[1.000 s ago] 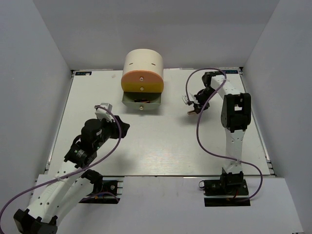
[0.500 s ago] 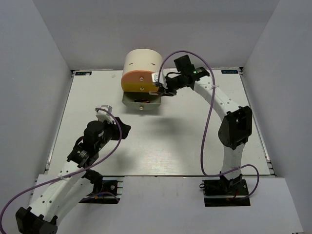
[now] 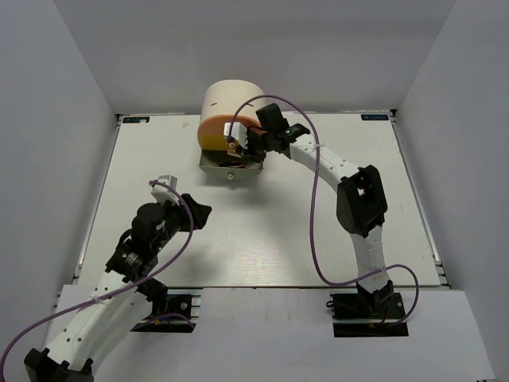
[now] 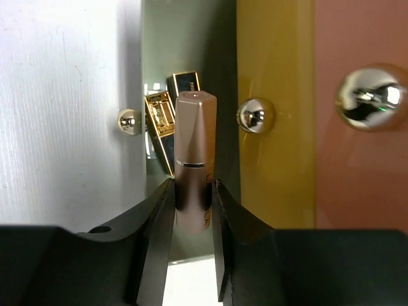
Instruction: Organize the makeup
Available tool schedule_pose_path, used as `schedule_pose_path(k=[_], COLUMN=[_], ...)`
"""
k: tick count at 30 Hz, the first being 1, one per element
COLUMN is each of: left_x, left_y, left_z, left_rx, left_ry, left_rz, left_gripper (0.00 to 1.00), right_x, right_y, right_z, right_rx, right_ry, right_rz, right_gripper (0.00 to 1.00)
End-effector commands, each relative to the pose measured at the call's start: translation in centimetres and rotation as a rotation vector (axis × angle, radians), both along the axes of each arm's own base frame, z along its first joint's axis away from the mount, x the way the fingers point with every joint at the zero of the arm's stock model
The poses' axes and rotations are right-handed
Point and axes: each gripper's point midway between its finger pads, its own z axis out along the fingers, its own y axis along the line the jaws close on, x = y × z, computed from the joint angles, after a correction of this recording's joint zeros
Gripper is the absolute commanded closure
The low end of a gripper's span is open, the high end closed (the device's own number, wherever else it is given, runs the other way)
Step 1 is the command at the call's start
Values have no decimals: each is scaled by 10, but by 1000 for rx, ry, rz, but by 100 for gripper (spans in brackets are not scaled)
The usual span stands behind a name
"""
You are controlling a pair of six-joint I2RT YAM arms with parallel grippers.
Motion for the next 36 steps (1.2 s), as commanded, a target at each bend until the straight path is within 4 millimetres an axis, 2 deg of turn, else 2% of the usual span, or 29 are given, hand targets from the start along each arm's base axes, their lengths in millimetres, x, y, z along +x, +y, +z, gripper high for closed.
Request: schedule_pose_path(k=[1,4,9,11,12,13,14,16,17,18,19,20,22,24,27,28,29,30,31,33,36], left_x=[-1,0,1,1,1,1,0,0,0,0,-1,-1,-1,-2,-3,-3,-3,-3,-3,-2,-2], left_y=[3,2,1,1,1,1,1,2,2,2,2,2,3,3,2,2,2,2,2,2,2], left_z=[-1,-3,-2,-2,-2,-2,-1,-3,-3,-3,-2,-2,-1,0,0,-1,-2,-1,-2,0,2], left_rx=[-5,-8,-12,-9,-8,-7,-8,-9,-9,-11,-14,-13,-14,-16,-19,-20,-20,-21,-21,-22,-21], left_ry=[3,5,3,2,3,5,3,7,7,6,3,4,2,2,3,5,6,4,4,1,3], left_rz=[17,15,11,10,11,11,11,14,14,14,15,16,18,17,16,15,15,15,15,16,16], left_gripper=[33,33,33,32,33,33,32,32,32,32,32,32,32,33,32,32,33,33,32,32,32], right_x=[7,6,5,2,0,-3,-15,-40,-60,-74,-100,-108,-119,-114,-100,-81,-79,-73,-57,-50,-27], right_y=[8,9,10,13,13,14,20,19,22,21,14,13,10,8,8,13,13,13,16,17,15], right_z=[12,13,15,21,24,31,35,38,41,38,28,24,4,-16,-34,-32,-43,-46,-45,-54,-58], right_rx=[27,27,32,52,63,82,113,126,149,148,134,122,86,22,-41,-49,-68,-73,-76,-88,-98], right_ry=[-46,-48,-41,-29,-22,-19,7,51,36,44,122,89,135,142,132,52,48,51,-13,-38,-109], right_rz=[-21,-23,-26,-17,-10,3,60,164,314,384,453,518,542,512,406,348,315,261,207,164,53], right_gripper=[66,58,56,67,77,95,100,100,100,100,100,100,100,100,100,100,100,100,100,100,100])
